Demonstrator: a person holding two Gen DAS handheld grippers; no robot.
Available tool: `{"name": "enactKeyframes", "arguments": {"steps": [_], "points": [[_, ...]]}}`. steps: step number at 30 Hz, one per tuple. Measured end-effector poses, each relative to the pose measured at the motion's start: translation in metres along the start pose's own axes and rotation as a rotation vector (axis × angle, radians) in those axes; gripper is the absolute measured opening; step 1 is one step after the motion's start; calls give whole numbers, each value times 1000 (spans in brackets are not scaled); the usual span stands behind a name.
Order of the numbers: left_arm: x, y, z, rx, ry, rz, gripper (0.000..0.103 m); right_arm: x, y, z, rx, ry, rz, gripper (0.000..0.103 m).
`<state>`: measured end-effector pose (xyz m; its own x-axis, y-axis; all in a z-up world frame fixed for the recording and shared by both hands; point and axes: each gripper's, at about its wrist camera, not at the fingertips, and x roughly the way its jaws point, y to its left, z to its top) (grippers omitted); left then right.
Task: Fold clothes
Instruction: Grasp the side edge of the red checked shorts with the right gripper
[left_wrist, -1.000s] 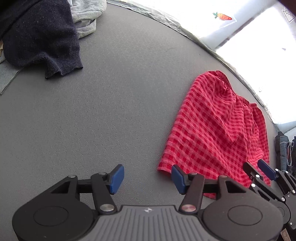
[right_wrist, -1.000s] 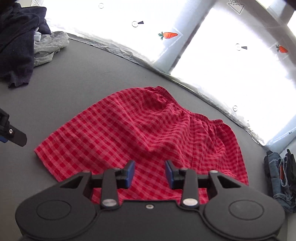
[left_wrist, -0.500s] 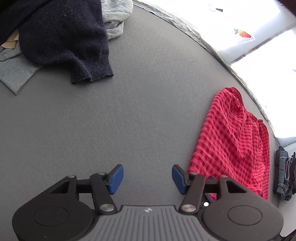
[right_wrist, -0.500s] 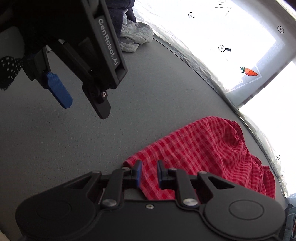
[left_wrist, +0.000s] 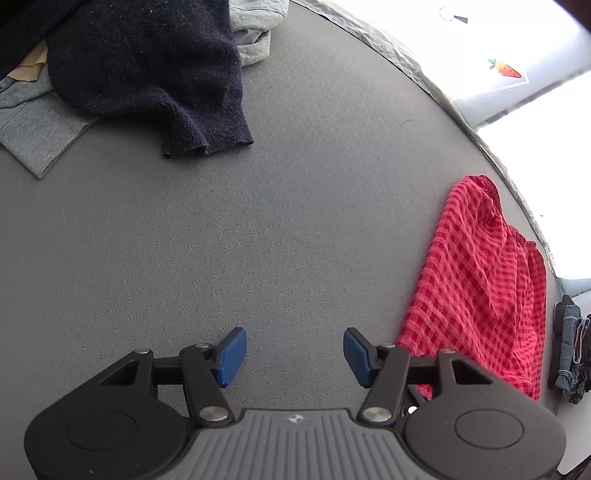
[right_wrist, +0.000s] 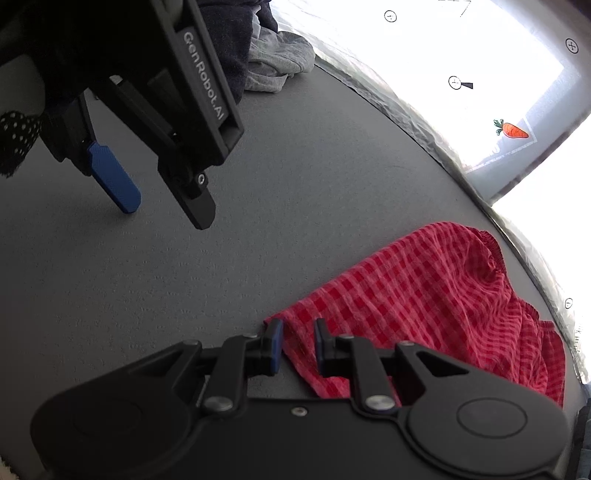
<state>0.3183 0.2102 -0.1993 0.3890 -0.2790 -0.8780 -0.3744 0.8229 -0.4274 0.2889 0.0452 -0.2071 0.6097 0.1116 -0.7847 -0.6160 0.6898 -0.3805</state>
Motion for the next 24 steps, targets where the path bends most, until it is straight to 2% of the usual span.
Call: {"name": "enactKeyframes", "arguments": {"steps": [20, 24], "points": [[2, 1, -4, 29, 9, 3, 60, 15, -44, 3, 382, 104, 129, 20], [3, 1, -4, 31, 12, -1, 60, 16, -50, 1, 448, 119, 146, 24]]}}
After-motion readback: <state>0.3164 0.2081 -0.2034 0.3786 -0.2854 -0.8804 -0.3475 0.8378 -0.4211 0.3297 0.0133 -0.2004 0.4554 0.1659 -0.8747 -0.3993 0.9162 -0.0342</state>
